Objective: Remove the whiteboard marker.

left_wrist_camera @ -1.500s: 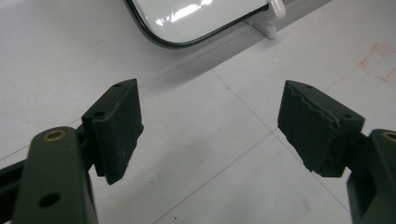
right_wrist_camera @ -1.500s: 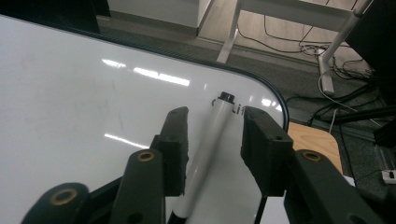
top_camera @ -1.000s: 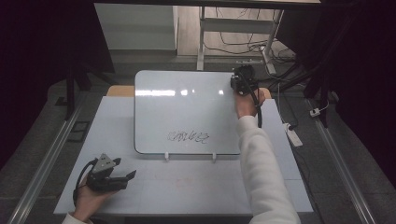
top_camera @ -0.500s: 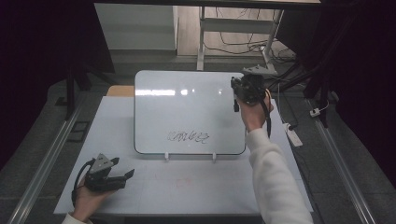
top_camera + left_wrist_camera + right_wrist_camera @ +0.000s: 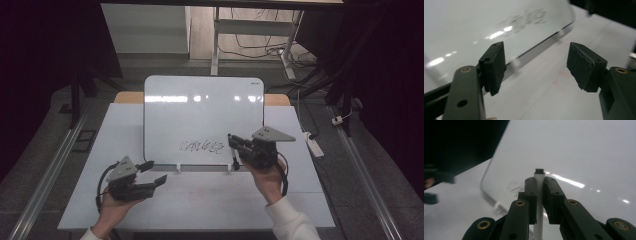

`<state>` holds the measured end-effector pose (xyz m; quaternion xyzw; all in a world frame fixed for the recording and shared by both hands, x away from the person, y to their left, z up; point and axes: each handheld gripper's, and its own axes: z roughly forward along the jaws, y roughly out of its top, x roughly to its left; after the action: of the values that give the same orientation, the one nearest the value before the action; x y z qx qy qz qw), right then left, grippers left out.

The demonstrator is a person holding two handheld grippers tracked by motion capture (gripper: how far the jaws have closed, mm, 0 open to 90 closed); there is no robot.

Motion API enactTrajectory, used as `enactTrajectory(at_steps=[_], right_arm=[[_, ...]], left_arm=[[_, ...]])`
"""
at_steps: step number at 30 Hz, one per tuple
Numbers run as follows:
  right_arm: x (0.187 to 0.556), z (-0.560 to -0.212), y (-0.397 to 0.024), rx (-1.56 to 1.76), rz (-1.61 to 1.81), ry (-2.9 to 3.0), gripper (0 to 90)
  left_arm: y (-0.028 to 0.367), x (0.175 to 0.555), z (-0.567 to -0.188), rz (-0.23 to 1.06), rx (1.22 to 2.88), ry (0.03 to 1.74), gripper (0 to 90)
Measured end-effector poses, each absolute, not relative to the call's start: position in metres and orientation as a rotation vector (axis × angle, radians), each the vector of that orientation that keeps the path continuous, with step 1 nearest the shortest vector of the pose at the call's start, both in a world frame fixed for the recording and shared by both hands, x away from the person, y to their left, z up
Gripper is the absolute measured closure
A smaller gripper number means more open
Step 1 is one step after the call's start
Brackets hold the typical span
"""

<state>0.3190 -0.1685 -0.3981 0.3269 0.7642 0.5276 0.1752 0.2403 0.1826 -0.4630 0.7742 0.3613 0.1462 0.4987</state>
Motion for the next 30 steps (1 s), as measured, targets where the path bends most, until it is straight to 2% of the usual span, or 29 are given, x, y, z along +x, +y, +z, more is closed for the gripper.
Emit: enactTrajectory(at_steps=[1,8,14,21,22,23,26,30], right_arm=[[0.319,-0.398,-0.168,0.926,1.495,2.165,80.6],[0.298,-0.415,-0.144,0.823,1.567,2.218,80.5],[0.294,-0.421,-0.138,0.806,1.59,2.226,80.5],[0.287,-0.423,-0.129,0.771,1.607,2.241,80.5],[0.284,-0.423,-0.127,0.757,1.608,2.244,80.5],[0.284,-0.423,-0.127,0.757,1.608,2.244,80.5],[0.281,-0.424,-0.121,0.743,1.613,2.261,80.5],[0.28,-0.425,-0.119,0.729,1.611,2.259,80.3]], left_arm=[[0.183,0.24,-0.463,0.354,1.873,0.874,33.4],[0.117,0.269,-0.452,0.198,1.888,0.756,38.4],[0.09,0.275,-0.452,0.163,1.907,0.701,44.9],[0.085,0.279,-0.453,0.136,1.901,0.686,53.7],[0.085,0.279,-0.453,0.132,1.903,0.684,58.0],[0.085,0.279,-0.453,0.132,1.905,0.682,58.0],[0.086,0.28,-0.454,0.118,1.907,0.671,69.7],[0.091,0.282,-0.455,0.108,1.903,0.689,76.0]])
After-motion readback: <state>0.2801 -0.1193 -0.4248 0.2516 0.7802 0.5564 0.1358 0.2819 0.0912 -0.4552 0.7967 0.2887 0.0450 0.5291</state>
